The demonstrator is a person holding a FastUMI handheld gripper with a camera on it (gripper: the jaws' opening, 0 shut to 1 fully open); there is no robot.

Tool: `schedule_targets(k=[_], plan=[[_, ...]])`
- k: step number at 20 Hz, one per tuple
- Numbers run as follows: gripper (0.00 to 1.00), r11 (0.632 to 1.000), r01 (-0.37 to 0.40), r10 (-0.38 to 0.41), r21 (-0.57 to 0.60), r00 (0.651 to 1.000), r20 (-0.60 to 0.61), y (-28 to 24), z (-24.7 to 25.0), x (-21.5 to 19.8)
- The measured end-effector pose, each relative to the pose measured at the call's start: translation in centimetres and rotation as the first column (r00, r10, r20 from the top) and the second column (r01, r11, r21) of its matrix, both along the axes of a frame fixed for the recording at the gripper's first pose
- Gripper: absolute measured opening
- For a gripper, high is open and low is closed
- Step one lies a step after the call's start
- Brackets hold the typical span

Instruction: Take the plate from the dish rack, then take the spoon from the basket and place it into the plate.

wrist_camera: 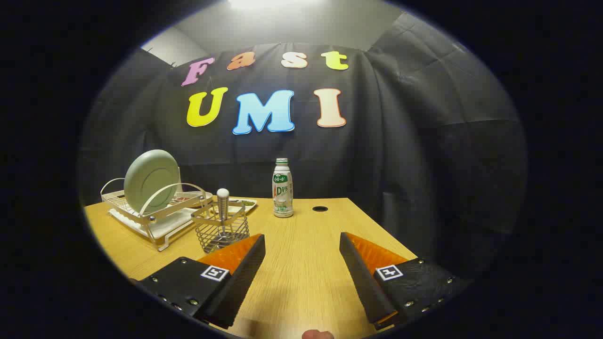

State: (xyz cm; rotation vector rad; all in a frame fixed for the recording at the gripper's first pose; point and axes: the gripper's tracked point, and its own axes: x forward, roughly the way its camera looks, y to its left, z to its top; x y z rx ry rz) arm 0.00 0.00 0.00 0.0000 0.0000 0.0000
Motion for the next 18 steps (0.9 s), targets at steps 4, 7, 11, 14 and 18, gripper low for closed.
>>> schedule_targets(k=[4, 7, 11, 14, 18], plan=[[0.98, 0.998, 0.061, -0.061, 0.015, 0.998, -0.012, -1.7, 1.2, 3.9], [0.98, 0.994, 0.105, -0.106, 0.015, 0.994, 0.029, -2.9, 6.0, 3.7], [0.98, 0.996, 0.094, -0.094, 0.0, 0.99, 0.101, -1.2, 14.1, 1.4], [0.98, 0.983, 0.156, -0.139, -0.098, 0.978, 0.156, 0.1, 19.9, -0.4], [0.98, 0.99, 0.13, -0.117, -0.063, 0.977, 0.179, 5.5, 25.8, -2.4]])
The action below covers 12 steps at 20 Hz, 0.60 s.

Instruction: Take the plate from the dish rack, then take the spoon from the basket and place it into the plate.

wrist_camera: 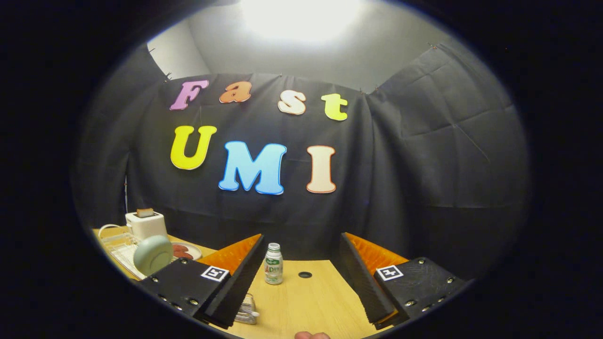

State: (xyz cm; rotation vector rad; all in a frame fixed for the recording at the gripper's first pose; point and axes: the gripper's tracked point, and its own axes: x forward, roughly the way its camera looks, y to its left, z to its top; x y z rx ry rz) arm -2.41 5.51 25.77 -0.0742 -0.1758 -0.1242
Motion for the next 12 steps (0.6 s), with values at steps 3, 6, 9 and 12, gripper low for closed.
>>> schedule_targets(k=[3, 6, 9, 12], plan=[[0.98, 0.999, -0.003, 0.003, 0.036, 1.0, -0.004, 3.1, 1.9, -0.4], [0.98, 0.996, -0.031, 0.034, 0.084, 0.999, -0.034, 6.2, 2.6, 0.1], [0.98, 0.989, -0.046, 0.059, 0.144, 0.995, -0.085, 8.8, 2.7, 0.9], [0.98, 0.986, -0.064, 0.083, 0.156, 0.99, -0.117, 11.1, 2.8, 2.2]])
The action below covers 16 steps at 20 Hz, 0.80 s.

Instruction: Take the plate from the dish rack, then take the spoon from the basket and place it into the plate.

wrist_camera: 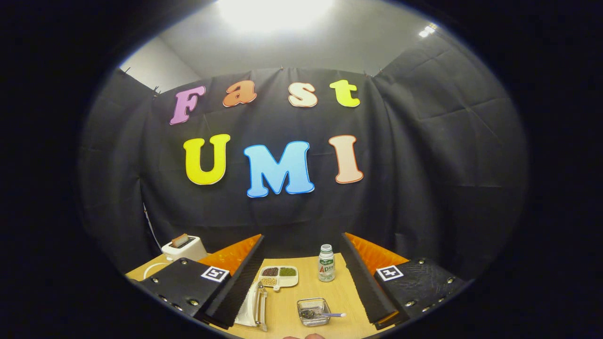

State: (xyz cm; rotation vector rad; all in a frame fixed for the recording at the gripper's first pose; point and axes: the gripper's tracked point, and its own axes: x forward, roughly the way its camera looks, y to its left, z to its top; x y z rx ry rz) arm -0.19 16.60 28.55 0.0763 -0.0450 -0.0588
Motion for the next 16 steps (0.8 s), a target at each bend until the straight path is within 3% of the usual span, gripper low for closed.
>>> schedule_targets(k=[4, 8, 11, 14, 16], plan=[[0.98, 0.996, -0.088, 0.087, -0.004, 0.992, -0.089, 4.9, -0.7, 2.0], [0.98, 0.983, -0.175, 0.186, 0.063, 0.951, -0.249, 9.1, -3.7, 3.5], [0.98, 0.975, -0.19, 0.221, 0.117, 0.891, -0.396, 11.3, -6.8, 4.8], [0.98, 0.964, -0.22, 0.267, 0.152, 0.792, -0.549, 13.5, -10.3, 5.6], [0.98, 0.964, -0.216, 0.264, 0.153, 0.759, -0.595, 14.3, -11.2, 6.1]])
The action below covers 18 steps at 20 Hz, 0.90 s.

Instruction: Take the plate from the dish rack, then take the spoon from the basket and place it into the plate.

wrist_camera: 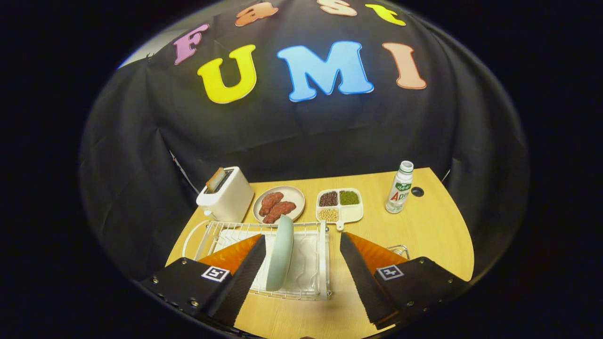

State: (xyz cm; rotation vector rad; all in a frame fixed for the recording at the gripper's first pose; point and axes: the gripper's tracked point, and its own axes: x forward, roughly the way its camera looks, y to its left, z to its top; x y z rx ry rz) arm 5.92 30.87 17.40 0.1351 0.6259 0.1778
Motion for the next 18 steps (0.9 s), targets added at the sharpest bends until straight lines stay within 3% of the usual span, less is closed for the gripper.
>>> schedule_targets(k=[7, 13, 18], plan=[[0.98, 1.0, -0.015, 0.012, -0.025, 0.995, -0.098, 2.7, -2.4, 1.8], [0.98, 0.997, 0.014, -0.032, -0.074, 0.966, -0.255, 3.6, -6.2, 2.2], [0.95, 0.992, 0.038, -0.072, -0.12, 0.952, -0.296, 4.6, -8.5, 3.6]])
